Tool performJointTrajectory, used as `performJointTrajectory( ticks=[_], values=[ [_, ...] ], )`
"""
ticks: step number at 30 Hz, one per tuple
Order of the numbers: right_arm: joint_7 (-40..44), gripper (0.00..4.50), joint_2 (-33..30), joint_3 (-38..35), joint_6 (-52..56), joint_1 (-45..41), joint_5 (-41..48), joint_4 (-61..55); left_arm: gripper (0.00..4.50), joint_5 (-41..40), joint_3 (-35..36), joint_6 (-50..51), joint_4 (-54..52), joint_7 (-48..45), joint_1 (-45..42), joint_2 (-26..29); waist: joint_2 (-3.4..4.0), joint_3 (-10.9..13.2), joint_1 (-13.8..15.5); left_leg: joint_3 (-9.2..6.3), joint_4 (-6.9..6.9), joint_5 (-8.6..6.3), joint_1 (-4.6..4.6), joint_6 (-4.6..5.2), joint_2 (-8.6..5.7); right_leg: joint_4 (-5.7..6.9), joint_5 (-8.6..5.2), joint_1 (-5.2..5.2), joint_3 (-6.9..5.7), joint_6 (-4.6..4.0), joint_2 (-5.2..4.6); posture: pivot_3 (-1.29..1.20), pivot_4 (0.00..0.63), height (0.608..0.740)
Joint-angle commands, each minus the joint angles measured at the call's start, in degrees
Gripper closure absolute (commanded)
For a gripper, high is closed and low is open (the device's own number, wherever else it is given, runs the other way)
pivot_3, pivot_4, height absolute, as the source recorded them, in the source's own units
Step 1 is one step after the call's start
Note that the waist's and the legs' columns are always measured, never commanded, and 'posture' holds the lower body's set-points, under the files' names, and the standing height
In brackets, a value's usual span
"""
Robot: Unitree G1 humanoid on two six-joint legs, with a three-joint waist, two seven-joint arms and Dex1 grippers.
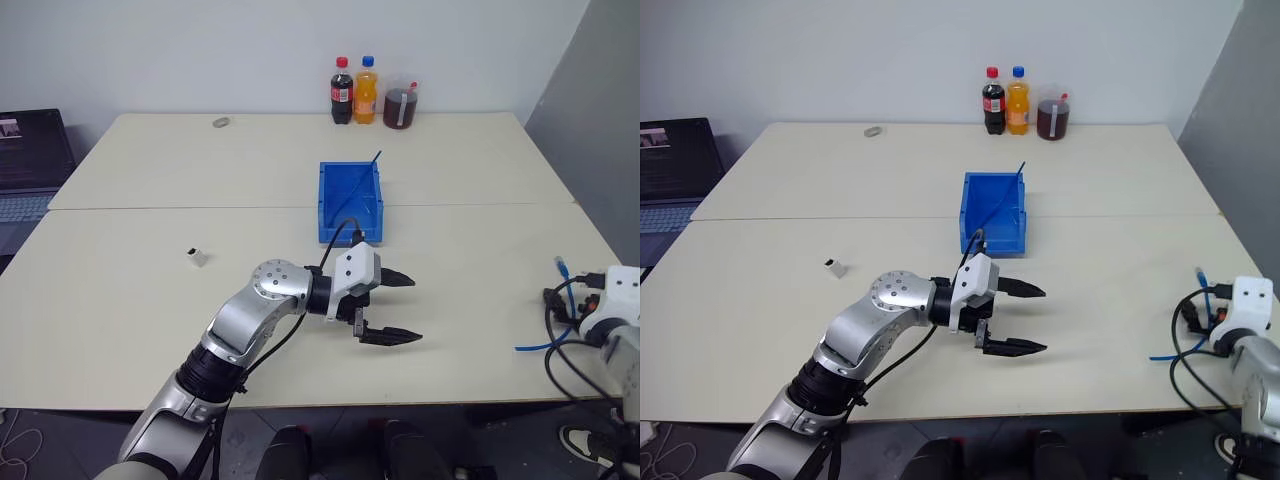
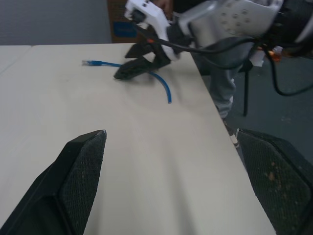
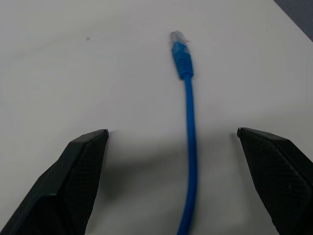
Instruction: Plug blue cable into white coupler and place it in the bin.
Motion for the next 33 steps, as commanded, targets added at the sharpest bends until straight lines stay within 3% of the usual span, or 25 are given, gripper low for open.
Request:
performJointTrajectory(
  ticks=[1, 6, 7, 17, 24, 29, 33],
  values=[
    [4.8, 0.60, -4.3, 1.0, 0.7, -4.7, 0.7, 8.6, 0.00, 0.5, -0.2, -1.0, -0.2, -0.6, -1.1, -0.4, 0.01, 0.0, 0.0, 0.00, -0.01, 0.00, -0.02, 0.01, 0.00, 0.00, 0.01, -0.01, 0.00, -0.01, 0.01, 0.00, 0.150, 0.740],
    [8.1, 1.64, -6.9, 2.3, 0.1, -7.7, 0.4, 14.2, 0.00, 0.9, 0.1, -1.1, -0.2, -0.8, -0.7, -0.4, -0.01, 0.0, 0.0, 0.04, 0.05, 0.01, -0.02, 0.01, -0.03, -0.03, 0.05, 0.02, 0.06, 0.05, -0.03, 0.00, 0.150, 0.740],
    [8.6, 2.03, -7.2, 2.4, -0.2, -8.1, 0.4, 15.0, 0.00, 0.9, 0.2, -1.1, -0.2, -0.8, -0.7, -0.4, -0.01, 0.0, 0.0, 0.04, 0.05, 0.01, -0.02, 0.01, -0.03, -0.03, 0.04, 0.02, 0.05, 0.05, -0.03, 0.00, 0.150, 0.740],
    [17.3, 4.46, -11.0, 5.0, -4.9, -9.4, -0.1, 19.9, 0.00, 0.3, 0.8, -0.6, -0.5, -1.3, 0.5, 0.5, -0.01, 0.0, 0.0, 0.04, 0.04, 0.01, -0.02, 0.01, -0.03, -0.03, 0.05, 0.03, 0.06, 0.05, -0.03, 0.00, 0.150, 0.740],
    [23.7, 4.48, -14.3, 9.1, -11.0, -8.8, -1.6, 17.3, 0.00, 0.4, 1.4, -0.3, -0.3, -0.9, 0.8, 0.9, 0.00, 0.0, -0.1, 0.04, 0.03, 0.01, -0.01, 0.01, -0.02, -0.03, 0.04, 0.02, 0.06, 0.06, -0.02, 0.00, 0.150, 0.740],
    [34.4, 4.48, -18.9, 16.1, -14.0, -6.5, -1.1, 0.5, 0.00, 1.1, 4.6, 0.0, -1.8, 0.8, 5.1, 5.5, 0.15, 0.1, -0.9, 0.06, 0.00, 0.01, 0.00, 0.01, 0.00, -0.02, 0.00, -0.04, 0.12, 0.12, -0.01, 0.00, 0.150, 0.740],
    [38.0, 4.48, -17.3, 23.1, -11.4, -10.7, 0.6, -10.1, 0.00, -0.7, 8.0, 2.1, -7.9, 1.6, 13.8, 10.9, 0.11, 0.1, -1.7, -0.02, -0.01, 0.01, 0.01, 0.01, 0.10, -0.01, -0.05, -0.04, 0.04, 0.16, 0.06, 0.00, 0.150, 0.740]
  ],
)
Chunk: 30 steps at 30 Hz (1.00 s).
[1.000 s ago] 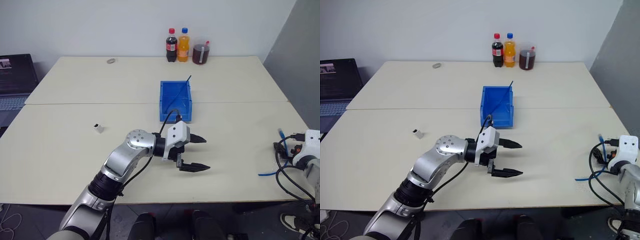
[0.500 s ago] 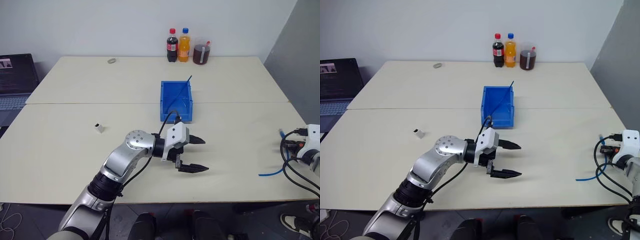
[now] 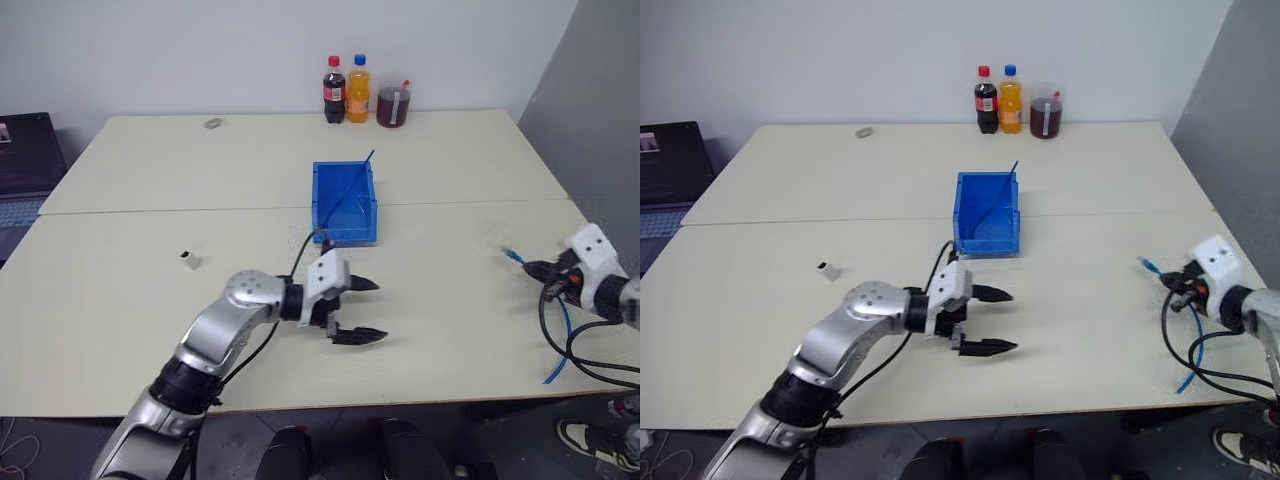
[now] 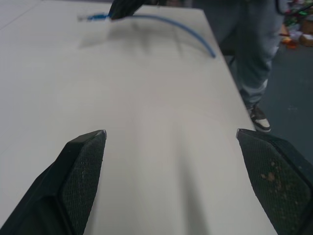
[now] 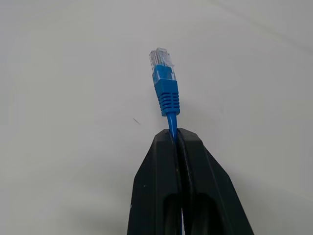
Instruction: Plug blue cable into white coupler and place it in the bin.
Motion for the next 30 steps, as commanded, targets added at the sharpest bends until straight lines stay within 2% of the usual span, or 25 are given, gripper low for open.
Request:
performJointTrajectory(
  ticks=[1, 5, 10, 14, 19, 23, 30],
  values=[
    [4.1, 4.48, 1.9, 6.6, 1.4, -4.7, 2.4, -10.0, 0.00, -1.2, 3.7, 0.6, -7.0, 1.4, 6.8, 3.8, -0.04, 0.0, -0.1, 0.00, -0.01, 0.00, 0.01, 0.00, 0.01, 0.00, 0.00, 0.00, 0.01, -0.01, 0.00, 0.00, 0.150, 0.740],
    [7.2, 4.48, 7.5, 18.9, 0.5, -10.1, 0.0, -14.5, 0.00, -1.0, 9.3, 1.4, -9.8, 7.0, 13.9, 5.3, -0.13, 0.1, 0.4, -0.08, 0.02, 0.00, -0.03, 0.00, -0.02, 0.00, 0.01, 0.00, -0.09, -0.01, -0.06, 0.00, 0.150, 0.740],
    [6.4, 4.48, 18.3, 30.7, -1.7, -17.1, -5.2, -9.5, 0.00, -2.3, 17.7, 0.8, -8.8, 7.7, 21.6, 9.4, -0.18, 0.1, 1.3, -0.15, 0.02, 0.00, -0.08, -0.01, -0.01, -0.01, 0.08, -0.03, -0.18, -0.15, -0.09, 0.00, 0.150, 0.740],
    [6.2, 4.48, 24.3, 35.5, -4.7, -21.2, -9.4, -1.9, 0.00, -2.0, 21.1, -1.7, -5.9, 5.6, 25.0, 13.1, -0.18, 0.1, 1.7, -0.15, 0.01, 0.00, -0.08, -0.01, -0.03, 0.00, 0.13, -0.09, -0.18, -0.27, -0.10, 0.00, 0.150, 0.740],
    [7.7, 4.48, 27.8, 39.3, -9.4, -24.2, -13.7, 5.9, 0.00, -2.3, 22.9, -3.2, -3.3, 3.4, 25.2, 15.3, -0.20, 0.1, 1.9, -0.14, 0.02, 0.00, -0.12, -0.01, -0.08, -0.02, 0.14, -0.09, -0.23, -0.29, -0.19, 0.00, 0.150, 0.740],
    [8.2, 3.75, 29.2, 39.8, -11.2, -24.8, -15.0, 7.6, 0.00, -2.6, 23.3, -3.5, -2.1, 2.9, 23.7, 15.3, -0.19, 0.1, 1.7, -0.15, -0.01, 0.00, -0.11, -0.01, -0.03, 0.02, 0.12, -0.12, -0.25, -0.34, -0.14, 0.00, 0.150, 0.740],
    [12.2, 1.86, 27.1, 38.7, -9.4, -23.4, -14.8, 3.6, 0.00, -1.0, 20.2, -5.3, 3.0, 0.6, 18.3, 14.7, -0.19, 0.1, 1.6, -0.16, -0.02, 0.00, -0.10, -0.01, -0.02, 0.04, 0.12, -0.12, -0.27, -0.34, -0.10, 0.00, 0.150, 0.740]
  ],
)
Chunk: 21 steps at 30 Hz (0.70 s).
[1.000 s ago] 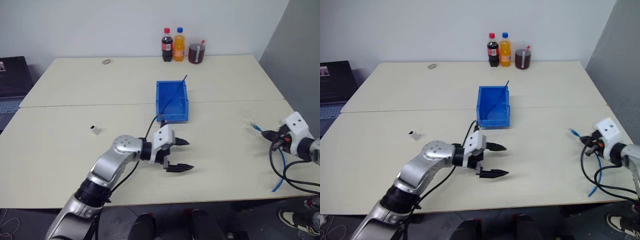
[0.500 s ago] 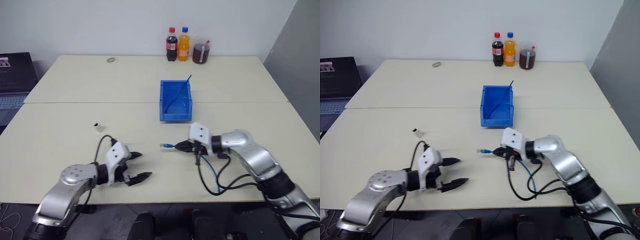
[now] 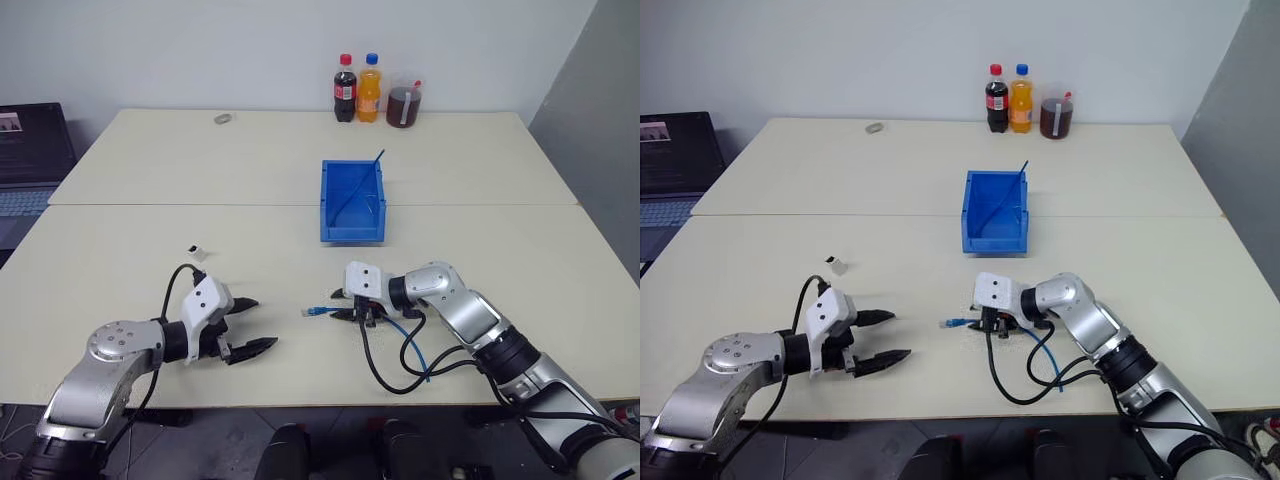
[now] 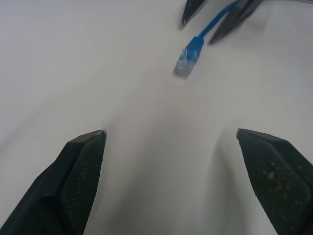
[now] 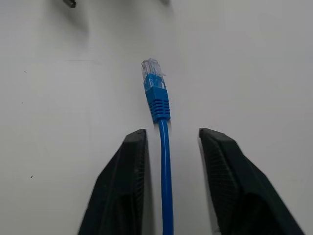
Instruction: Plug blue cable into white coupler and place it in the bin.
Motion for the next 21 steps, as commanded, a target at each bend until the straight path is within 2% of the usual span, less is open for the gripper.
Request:
performJointTrajectory(
  ticks=[1, 2, 3, 7, 15, 21],
  values=[
    [3.8, 1.60, -2.7, -1.4, 1.7, 0.3, 1.4, -5.5, 0.00, 0.8, -2.1, -2.3, 3.0, -1.8, -3.4, -0.3, 0.01, 0.0, 0.2, 0.01, 0.00, 0.00, 0.00, 0.00, -0.01, 0.00, 0.00, 0.01, 0.01, 0.00, -0.01, 0.00, 0.150, 0.740],
    [4.7, 1.21, -3.5, -1.7, 2.5, 0.7, 1.8, -6.9, 0.00, 1.3, -2.9, -3.0, 4.2, -2.3, -4.3, -0.3, 0.00, 0.0, 0.2, 0.00, 0.00, 0.00, -0.01, 0.00, -0.04, 0.00, 0.00, 0.00, 0.00, 0.00, -0.03, 0.00, 0.150, 0.740],
    [5.8, 1.08, -4.6, -2.2, 4.1, 1.3, 2.8, -8.8, 0.00, 1.8, -3.7, -3.9, 5.7, -2.8, -5.4, -0.6, -0.01, 0.0, 0.1, -0.01, 0.01, 0.00, -0.01, 0.00, -0.03, -0.01, 0.00, 0.01, -0.01, 0.00, -0.02, 0.00, 0.150, 0.740],
    [7.2, 0.11, -8.4, -5.8, 10.7, 4.4, 7.1, -17.3, 0.00, 4.4, -7.6, -6.9, 11.3, -4.1, -10.3, -2.4, 0.00, 0.0, 0.1, -0.03, 0.01, 0.00, -0.03, 0.00, -0.05, -0.01, 0.00, 0.01, -0.03, 0.00, -0.04, 0.00, 0.150, 0.740],
    [3.5, 0.03, -13.2, -10.5, 18.2, 10.4, 9.3, -27.3, 0.00, 9.8, -13.8, -12.2, 19.0, -3.7, -17.6, -7.8, -0.02, 0.0, 0.1, -0.04, 0.03, 0.00, -0.01, 0.00, -0.05, 0.03, 0.00, 0.04, -0.03, 0.02, -0.02, 0.00, 0.150, 0.740],
    [0.5, 0.03, -14.4, -12.7, 21.4, 12.2, 10.2, -31.0, 0.00, 11.8, -16.5, -14.4, 19.5, -4.7, -18.7, -9.8, -0.02, 0.0, 0.2, -0.03, 0.04, 0.00, -0.02, 0.00, -0.08, 0.02, 0.01, 0.06, -0.01, 0.04, -0.04, 0.00, 0.150, 0.740]
  ],
)
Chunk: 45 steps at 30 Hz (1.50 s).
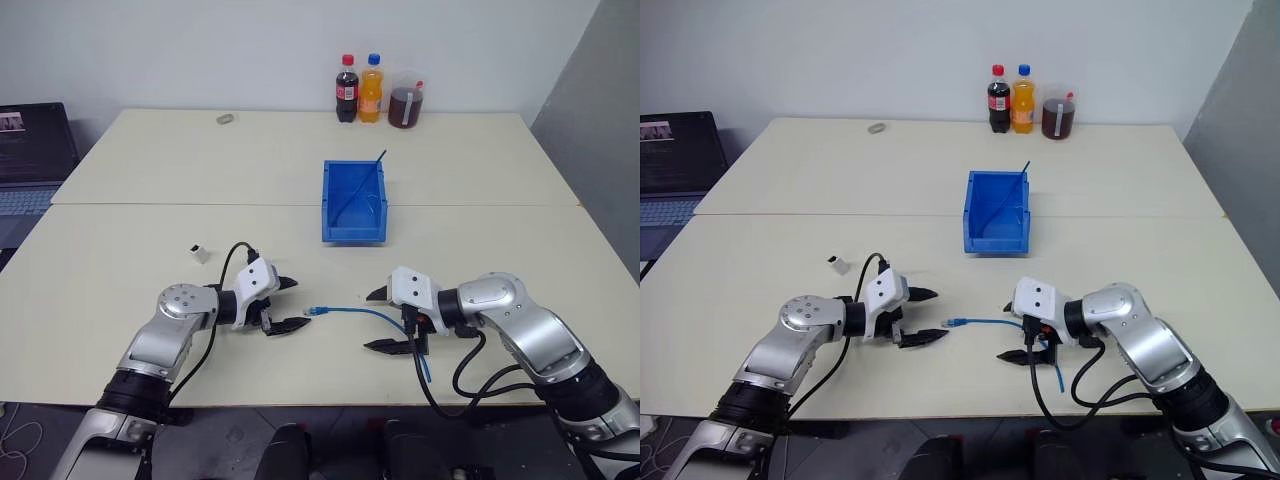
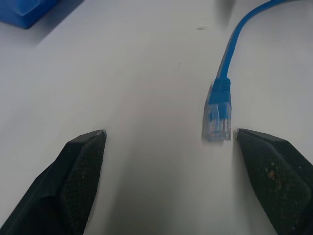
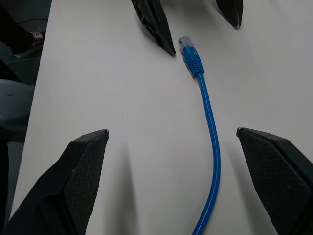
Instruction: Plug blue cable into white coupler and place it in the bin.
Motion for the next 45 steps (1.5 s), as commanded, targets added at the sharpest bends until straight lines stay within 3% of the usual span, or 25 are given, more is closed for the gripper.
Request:
performJointTrajectory(
  ticks=[1, 4, 7, 24, 34, 40, 45],
  values=[
    [-1.9, 0.03, -1.0, -2.8, 1.6, 0.5, 1.3, -3.9, 0.00, 1.6, -2.8, -1.3, -0.3, -1.1, -0.1, -1.1, 0.00, 0.0, 0.0, 0.00, 0.00, 0.00, 0.00, 0.00, 0.00, 0.00, 0.00, 0.00, 0.00, 0.00, 0.00, 0.00, 0.150, 0.740],
    [-2.8, 0.03, -1.3, -3.2, 2.2, 0.8, 1.5, -4.8, 0.00, 2.6, -3.7, -2.0, -0.4, -1.2, 0.1, -1.4, -0.01, 0.0, 0.0, 0.00, 0.00, 0.00, 0.01, 0.00, 0.00, -0.01, 0.00, 0.01, 0.00, 0.00, 0.00, 0.00, 0.150, 0.740],
    [-3.4, 0.00, -1.5, -3.4, 2.3, 0.8, 1.6, -5.3, 0.43, 3.7, -4.4, -3.2, 0.2, -1.2, 0.5, -1.3, -0.01, 0.0, 0.0, 0.00, 0.00, 0.00, 0.01, 0.00, 0.00, -0.01, 0.00, 0.01, 0.00, 0.01, 0.00, 0.00, 0.150, 0.740],
    [-6.6, 0.00, -0.8, -5.9, 1.0, 1.1, 3.1, -5.9, 4.14, 3.7, -4.4, -3.1, -1.1, -1.3, 3.7, -0.4, 0.01, -0.1, 0.0, -0.01, 0.01, 0.01, 0.13, 0.02, 0.01, -0.01, -0.04, 0.14, 0.00, 0.15, 0.00, 0.00, 0.150, 0.740],
    [-8.0, 0.00, -0.1, -14.2, 1.7, 8.2, 11.0, -11.5, 4.23, -2.2, 0.1, 0.6, -3.3, 2.0, 2.3, -4.2, 0.00, -0.1, 0.2, -0.02, 0.04, 0.03, 0.11, 0.04, 0.00, -0.01, -0.05, 0.16, -0.01, 0.20, 0.00, 0.00, 0.150, 0.740],
    [-10.7, 0.00, 1.4, -19.6, 10.1, 13.4, 21.2, -17.2, 4.23, -16.6, 6.0, 16.3, -12.8, 3.3, 1.9, -7.8, -0.05, 0.0, 0.0, -0.05, 0.03, 0.03, 0.00, 0.04, 0.03, -0.03, -0.02, 0.09, -0.01, 0.16, 0.02, 0.00, 0.150, 0.740],
    [-19.5, 0.00, 9.4, -24.9, 18.7, 14.5, 32.3, -19.0, 4.23, -26.5, 9.3, 27.9, -19.2, 5.5, -0.6, -8.7, -0.05, 0.0, -0.2, -0.07, 0.01, 0.02, 0.01, 0.04, 0.06, -0.02, -0.03, 0.08, -0.02, 0.17, 0.06, 0.00, 0.150, 0.740]
  ],
)
